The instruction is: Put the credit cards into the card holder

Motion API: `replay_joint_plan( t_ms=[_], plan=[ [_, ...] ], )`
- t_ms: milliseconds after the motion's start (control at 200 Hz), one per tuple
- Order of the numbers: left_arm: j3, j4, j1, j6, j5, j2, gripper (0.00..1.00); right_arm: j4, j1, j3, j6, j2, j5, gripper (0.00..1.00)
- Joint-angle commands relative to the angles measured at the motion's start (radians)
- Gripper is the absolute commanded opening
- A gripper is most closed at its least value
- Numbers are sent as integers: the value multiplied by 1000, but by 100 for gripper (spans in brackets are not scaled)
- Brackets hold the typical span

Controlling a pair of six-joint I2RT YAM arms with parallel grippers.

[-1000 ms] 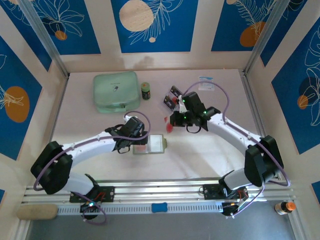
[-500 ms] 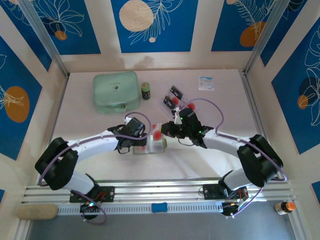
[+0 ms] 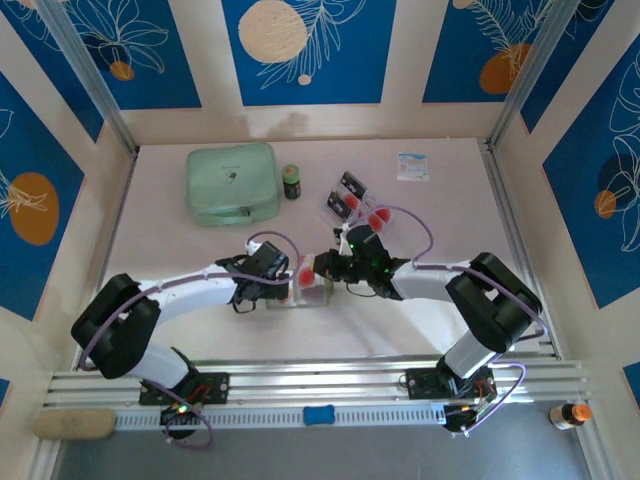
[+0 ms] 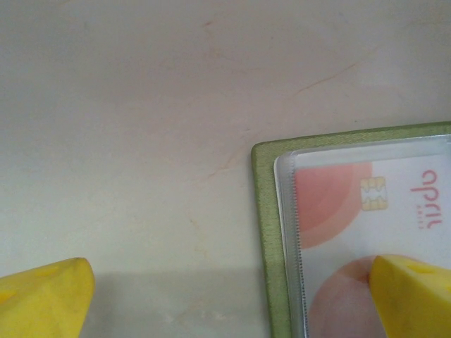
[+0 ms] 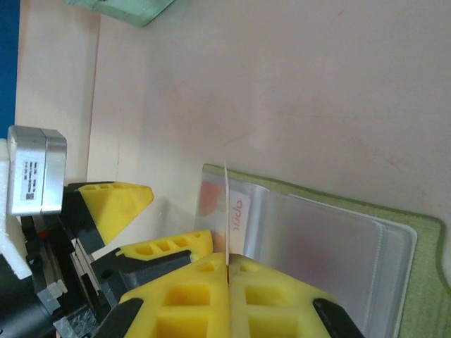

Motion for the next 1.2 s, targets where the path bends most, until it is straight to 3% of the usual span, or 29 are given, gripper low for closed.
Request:
replay_joint_plan(
  t_ms=[0,1195],
  plan=[
    [-20,-27,9,-7,-25,0,100,50,11,-18,12,19,22,0],
    [-46,-30,10,-14,-34,-16,100,182,42,-13,71,165,8,0]
  ],
)
